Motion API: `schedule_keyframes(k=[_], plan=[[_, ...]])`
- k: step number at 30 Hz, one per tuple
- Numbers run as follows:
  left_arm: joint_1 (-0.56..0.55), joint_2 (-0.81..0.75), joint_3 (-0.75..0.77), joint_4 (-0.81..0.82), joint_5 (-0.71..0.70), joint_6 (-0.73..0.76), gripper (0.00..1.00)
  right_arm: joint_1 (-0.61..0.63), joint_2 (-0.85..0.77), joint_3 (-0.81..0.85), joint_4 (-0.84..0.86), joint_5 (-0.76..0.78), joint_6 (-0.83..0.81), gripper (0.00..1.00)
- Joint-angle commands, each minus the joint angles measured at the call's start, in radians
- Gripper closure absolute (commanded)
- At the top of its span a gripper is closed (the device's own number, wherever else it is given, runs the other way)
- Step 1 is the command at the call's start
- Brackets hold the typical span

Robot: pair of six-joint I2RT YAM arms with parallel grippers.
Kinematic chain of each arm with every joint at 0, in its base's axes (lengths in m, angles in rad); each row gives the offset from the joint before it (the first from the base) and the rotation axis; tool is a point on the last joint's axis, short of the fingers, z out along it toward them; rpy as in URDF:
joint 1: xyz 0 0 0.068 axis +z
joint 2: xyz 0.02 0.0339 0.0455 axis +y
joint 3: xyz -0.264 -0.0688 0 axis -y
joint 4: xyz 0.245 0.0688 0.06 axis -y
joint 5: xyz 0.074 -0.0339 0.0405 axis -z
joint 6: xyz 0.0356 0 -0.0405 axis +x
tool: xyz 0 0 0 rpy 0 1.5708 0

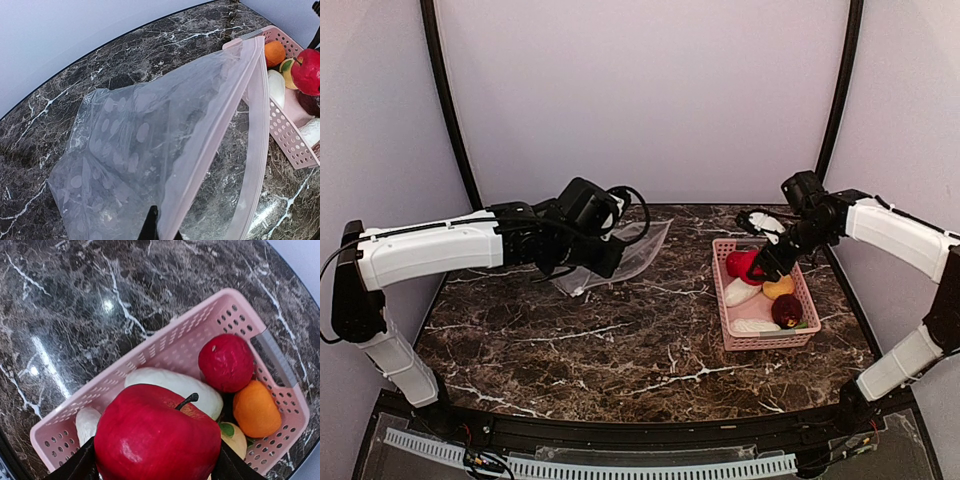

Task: Place the food in the zip-top bag and seal the zipper
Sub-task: Pick up the fake fruit from the bin, then place the fake fruit in the zipper food storage bag.

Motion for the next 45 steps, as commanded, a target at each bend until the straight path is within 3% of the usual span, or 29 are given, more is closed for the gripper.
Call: schedule_keyframes(k=[1, 7, 16, 26, 38, 45], plan=[[-0.004, 0.007, 0.038, 0.033, 0.007, -0.017, 0.99, 0.009, -0.047, 0.112, -0.029, -0.149, 0.012, 0.49], [-0.004, 0.036, 0.063, 0.09, 0.018, -0.067, 0.99, 0.009, -0.078, 0.234, 0.002, -0.334, 0.039, 0.5], [-0.004, 0.085, 0.111, 0.192, 0.064, -0.136, 0.99, 0.02, -0.079, 0.298, 0.174, -0.628, 0.224, 0.52], [-0.004, 0.096, 0.116, 0.342, 0.113, -0.23, 0.99, 0.079, -0.013, 0.333, 0.345, -0.769, 0.369, 0.54], [-0.004, 0.072, 0.078, 0.446, 0.179, -0.34, 0.99, 0.116, 0.108, 0.33, 0.517, -0.854, 0.541, 0.55], [-0.004, 0.068, 0.073, 0.491, 0.197, -0.377, 0.99, 0.119, 0.13, 0.32, 0.525, -0.72, 0.593, 0.53]])
